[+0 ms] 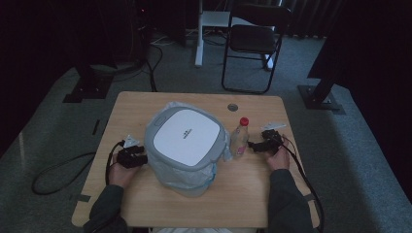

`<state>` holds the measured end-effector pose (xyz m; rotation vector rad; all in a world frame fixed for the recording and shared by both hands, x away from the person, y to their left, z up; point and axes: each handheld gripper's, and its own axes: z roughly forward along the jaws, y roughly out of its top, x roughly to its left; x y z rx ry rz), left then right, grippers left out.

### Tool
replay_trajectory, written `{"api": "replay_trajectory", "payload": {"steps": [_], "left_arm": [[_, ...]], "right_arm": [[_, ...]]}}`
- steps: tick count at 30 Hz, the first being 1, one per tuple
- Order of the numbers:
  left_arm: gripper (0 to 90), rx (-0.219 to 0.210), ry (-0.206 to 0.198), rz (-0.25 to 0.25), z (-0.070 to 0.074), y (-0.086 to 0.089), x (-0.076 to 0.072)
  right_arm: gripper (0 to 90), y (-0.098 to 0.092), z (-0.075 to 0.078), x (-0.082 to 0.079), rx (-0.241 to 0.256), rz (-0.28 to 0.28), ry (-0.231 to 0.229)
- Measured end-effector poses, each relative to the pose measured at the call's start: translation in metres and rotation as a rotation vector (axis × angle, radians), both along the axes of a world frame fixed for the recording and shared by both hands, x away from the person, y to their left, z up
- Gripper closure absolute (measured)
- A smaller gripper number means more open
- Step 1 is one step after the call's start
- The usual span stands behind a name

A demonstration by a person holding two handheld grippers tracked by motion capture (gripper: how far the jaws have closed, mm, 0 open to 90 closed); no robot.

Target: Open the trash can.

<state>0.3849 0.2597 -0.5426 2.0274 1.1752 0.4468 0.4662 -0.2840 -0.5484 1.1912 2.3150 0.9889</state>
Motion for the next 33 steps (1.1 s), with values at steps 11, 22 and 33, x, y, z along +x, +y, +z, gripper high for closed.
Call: {"api": "replay_trajectory", "payload": {"steps": [11, 22, 33], "left_arm": [[47.6, -0.003, 0.004, -0.009, 0.0, 0.0, -0.001], [51.1, -0.056, 0.014, -0.031, 0.01, 0.0, -0.002], [72.7, -0.026, -0.026, -0.141, 0.027, -0.016, -0.007]], "right_arm": [[13.1, 0.0, 0.0, 0.004, 0.005, -0.014, -0.002], [24.3, -0.002, 0.001, 0.002, 0.017, -0.02, -0.019], [25.7, 0.0, 0.001, 0.0, 0.015, -0.046, -0.022]]}}
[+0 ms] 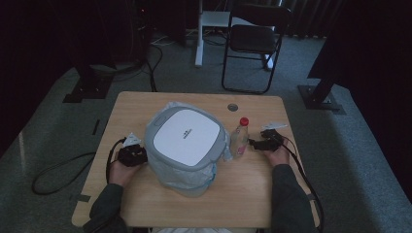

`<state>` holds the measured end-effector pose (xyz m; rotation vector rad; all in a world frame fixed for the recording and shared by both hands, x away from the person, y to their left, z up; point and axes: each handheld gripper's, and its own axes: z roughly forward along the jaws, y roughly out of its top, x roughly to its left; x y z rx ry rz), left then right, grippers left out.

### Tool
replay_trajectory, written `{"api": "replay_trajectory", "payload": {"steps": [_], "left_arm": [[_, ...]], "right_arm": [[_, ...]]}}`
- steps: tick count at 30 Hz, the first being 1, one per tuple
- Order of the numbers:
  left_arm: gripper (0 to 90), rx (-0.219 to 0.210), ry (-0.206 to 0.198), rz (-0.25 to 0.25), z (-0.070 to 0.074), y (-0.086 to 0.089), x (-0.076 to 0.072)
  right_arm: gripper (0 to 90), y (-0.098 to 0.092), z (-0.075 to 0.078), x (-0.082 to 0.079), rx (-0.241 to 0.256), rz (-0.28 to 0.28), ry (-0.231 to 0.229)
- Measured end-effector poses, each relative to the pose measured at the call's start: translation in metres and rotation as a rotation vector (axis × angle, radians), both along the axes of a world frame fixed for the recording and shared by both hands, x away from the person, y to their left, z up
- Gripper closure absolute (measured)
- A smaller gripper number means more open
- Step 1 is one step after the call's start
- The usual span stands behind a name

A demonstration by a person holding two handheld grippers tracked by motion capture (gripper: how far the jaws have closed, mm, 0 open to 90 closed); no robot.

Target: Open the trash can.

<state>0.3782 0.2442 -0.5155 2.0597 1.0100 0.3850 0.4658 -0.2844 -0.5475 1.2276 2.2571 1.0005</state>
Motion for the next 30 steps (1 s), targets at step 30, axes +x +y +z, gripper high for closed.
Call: {"api": "replay_trajectory", "payload": {"steps": [30], "left_arm": [[90.0, 0.001, 0.032, -0.14, 0.0, -0.031, 0.008]], "right_arm": [[27.8, 0.002, 0.0, -0.002, 0.002, -0.017, -0.003]]}}
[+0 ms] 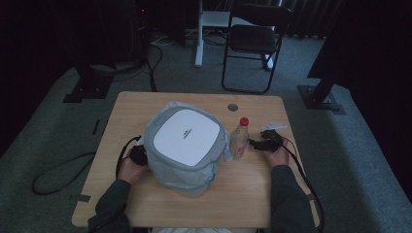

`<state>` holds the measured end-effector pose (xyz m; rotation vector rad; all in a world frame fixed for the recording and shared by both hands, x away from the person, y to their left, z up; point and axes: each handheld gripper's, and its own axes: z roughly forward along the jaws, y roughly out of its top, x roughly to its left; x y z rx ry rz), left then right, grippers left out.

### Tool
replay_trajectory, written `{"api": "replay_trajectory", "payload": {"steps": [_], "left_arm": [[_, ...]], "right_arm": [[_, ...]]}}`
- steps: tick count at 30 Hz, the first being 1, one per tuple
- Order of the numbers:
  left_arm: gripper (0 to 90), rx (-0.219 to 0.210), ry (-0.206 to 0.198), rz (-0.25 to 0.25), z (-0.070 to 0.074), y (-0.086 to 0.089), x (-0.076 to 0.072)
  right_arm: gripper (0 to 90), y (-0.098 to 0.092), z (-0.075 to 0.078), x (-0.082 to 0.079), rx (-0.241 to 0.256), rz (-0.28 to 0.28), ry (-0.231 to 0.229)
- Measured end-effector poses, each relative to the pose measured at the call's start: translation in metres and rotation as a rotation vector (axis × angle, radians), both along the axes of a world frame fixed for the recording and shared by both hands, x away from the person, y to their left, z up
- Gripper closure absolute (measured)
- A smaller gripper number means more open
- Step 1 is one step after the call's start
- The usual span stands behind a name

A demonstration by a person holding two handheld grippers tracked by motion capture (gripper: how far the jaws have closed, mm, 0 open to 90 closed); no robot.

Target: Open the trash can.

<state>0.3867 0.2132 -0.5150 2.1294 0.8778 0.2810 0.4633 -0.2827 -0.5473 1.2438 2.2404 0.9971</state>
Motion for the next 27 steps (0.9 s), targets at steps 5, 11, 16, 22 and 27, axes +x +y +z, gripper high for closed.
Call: {"api": "replay_trajectory", "payload": {"steps": [5, 11, 16, 22, 27], "left_arm": [[90.0, -0.009, 0.007, -0.002, -0.002, 0.002, 0.001], [90.0, 0.002, -0.007, -0.001, -0.005, 0.0, 0.0], [90.0, 0.002, -0.012, 0.0, -0.008, 0.001, -0.001], [90.0, 0.007, -0.013, 0.009, -0.011, 0.0, -0.001], [90.0, 0.007, 0.006, 0.013, -0.016, -0.001, 0.0]], "right_arm": [[27.8, 0.0, 0.0, 0.0, 0.0, 0.0, 0.0], [27.8, 0.0, 0.0, 0.0, 0.0, 0.0, 0.0], [27.8, 0.0, 0.0, 0.0, 0.0, -0.002, -0.001], [27.8, 0.0, 0.0, 0.0, 0.0, -0.003, 0.0], [27.8, 0.0, 0.0, 0.0, 0.001, -0.003, 0.0]]}}
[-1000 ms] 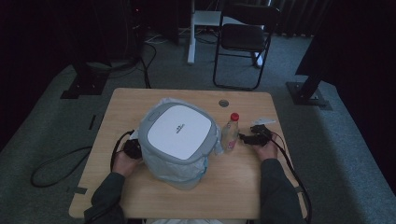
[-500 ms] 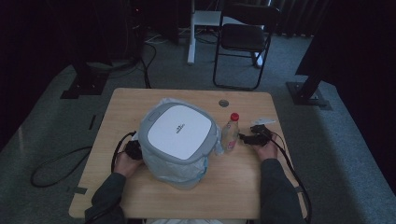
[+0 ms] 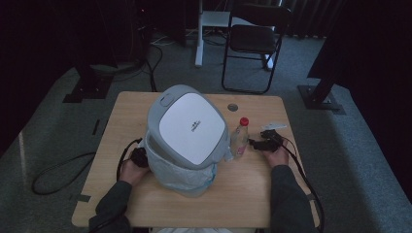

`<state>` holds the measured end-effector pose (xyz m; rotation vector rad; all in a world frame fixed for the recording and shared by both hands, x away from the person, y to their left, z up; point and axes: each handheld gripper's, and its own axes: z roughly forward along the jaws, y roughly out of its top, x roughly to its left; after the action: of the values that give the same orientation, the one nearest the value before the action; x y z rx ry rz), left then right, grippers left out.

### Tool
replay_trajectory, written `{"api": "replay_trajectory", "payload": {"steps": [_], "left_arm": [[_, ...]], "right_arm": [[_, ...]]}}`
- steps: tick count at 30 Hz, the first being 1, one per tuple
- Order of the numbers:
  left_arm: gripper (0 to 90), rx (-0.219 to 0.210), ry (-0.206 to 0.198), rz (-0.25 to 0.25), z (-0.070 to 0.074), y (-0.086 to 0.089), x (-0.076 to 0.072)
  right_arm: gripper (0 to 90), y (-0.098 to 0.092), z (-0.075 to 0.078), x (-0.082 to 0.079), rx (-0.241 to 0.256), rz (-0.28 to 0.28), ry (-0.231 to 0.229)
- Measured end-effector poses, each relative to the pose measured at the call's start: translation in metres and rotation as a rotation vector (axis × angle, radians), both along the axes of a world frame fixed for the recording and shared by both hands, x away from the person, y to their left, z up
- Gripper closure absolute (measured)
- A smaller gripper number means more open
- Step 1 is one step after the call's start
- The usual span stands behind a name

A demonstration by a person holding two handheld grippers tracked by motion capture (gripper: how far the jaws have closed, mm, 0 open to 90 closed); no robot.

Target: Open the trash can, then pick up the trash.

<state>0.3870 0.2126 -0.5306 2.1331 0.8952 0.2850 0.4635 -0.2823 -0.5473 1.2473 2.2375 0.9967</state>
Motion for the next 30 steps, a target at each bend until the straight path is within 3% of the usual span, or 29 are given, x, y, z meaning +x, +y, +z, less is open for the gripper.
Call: {"api": "replay_trajectory", "payload": {"steps": [16, 21, 25, 30], "left_arm": [[90.0, -0.024, -0.003, 0.005, -0.003, 0.002, 0.0], [90.0, -0.028, -0.001, 0.007, -0.004, 0.002, 0.0], [90.0, -0.024, -0.009, 0.013, -0.004, 0.001, -0.001], [90.0, -0.026, -0.008, 0.014, -0.004, 0.002, -0.001]], "right_arm": [[28.2, 0.0, 0.0, 0.0, 0.003, -0.006, 0.002], [37.3, -0.003, 0.002, 0.0, 0.048, -0.054, 0.022], [47.5, -0.002, 0.018, -0.013, 0.057, -0.036, -0.012], [55.8, -0.004, 0.033, -0.019, 0.077, -0.001, -0.015]]}}
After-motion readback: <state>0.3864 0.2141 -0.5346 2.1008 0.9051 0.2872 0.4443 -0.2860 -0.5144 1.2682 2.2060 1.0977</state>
